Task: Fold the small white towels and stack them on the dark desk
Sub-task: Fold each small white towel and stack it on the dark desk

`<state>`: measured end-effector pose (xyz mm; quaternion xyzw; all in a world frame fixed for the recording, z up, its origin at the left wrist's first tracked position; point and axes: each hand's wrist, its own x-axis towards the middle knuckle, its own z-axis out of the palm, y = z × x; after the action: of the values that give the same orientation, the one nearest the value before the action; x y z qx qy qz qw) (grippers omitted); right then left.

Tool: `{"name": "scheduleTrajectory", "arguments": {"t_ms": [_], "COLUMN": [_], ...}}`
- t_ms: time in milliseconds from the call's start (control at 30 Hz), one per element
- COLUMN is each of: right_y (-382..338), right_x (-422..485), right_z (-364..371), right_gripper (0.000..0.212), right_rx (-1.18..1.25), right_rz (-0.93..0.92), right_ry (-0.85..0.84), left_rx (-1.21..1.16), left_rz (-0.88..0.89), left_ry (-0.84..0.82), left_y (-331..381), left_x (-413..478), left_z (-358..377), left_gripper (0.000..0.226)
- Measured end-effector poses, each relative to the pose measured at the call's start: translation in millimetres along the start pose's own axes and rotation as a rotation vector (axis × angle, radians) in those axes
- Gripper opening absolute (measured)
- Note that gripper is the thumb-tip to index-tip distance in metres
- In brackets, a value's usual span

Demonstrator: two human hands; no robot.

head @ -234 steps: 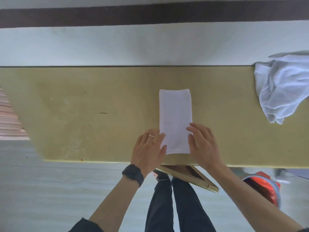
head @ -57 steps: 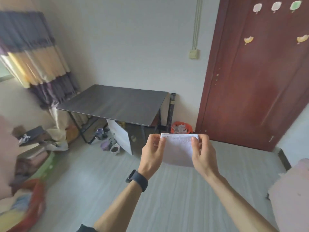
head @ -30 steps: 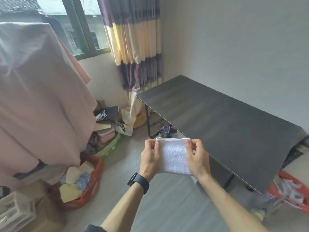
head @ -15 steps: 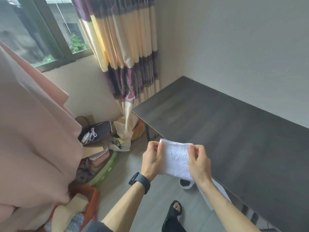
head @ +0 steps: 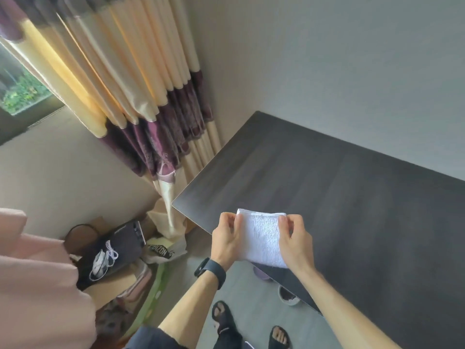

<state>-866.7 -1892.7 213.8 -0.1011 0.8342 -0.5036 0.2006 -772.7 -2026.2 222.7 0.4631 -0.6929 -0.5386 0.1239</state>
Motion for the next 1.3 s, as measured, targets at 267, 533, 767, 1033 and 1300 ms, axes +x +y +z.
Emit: {"name": "scheduleTrajectory", "arguments": {"t_ms": [267,533,767,1033,1300], "right_y": [-3.4,22.3,64.6,76.1,82.7], "right_x": [99.9,185.0,240.0,257.8,266.5], "right_z": [64.8,131.8,174.9,176.8,169.3], "right_gripper": [0.023,0.026,0.025,0.037,0.023], "right_rx": [-0.041,-0.174,-0.19,-0.431,-0.522], "right_rz": [0.169,0.377,0.452,0.318,0.224], "right_ry": [0.126,0.167,0.135,0.156,0.066], "left_rx": [0.107,0.318,0.474,0.718,0.785], "left_rz": [-0.061,-0.062,-0.01,0.317,0.414], "left_ry": [-0.217,-0.427,-0.45,-0.545,-0.564], "left_y": [-1.9,-27.8,-62.4,-67.7,-67.7], "left_x": [148.8,284.5,360.0,382.5,395.2], "left_z": [17.2,38.5,58.8,57.4,59.9], "left_gripper": [0.028,0.026,0.019,0.036,0.024]}}
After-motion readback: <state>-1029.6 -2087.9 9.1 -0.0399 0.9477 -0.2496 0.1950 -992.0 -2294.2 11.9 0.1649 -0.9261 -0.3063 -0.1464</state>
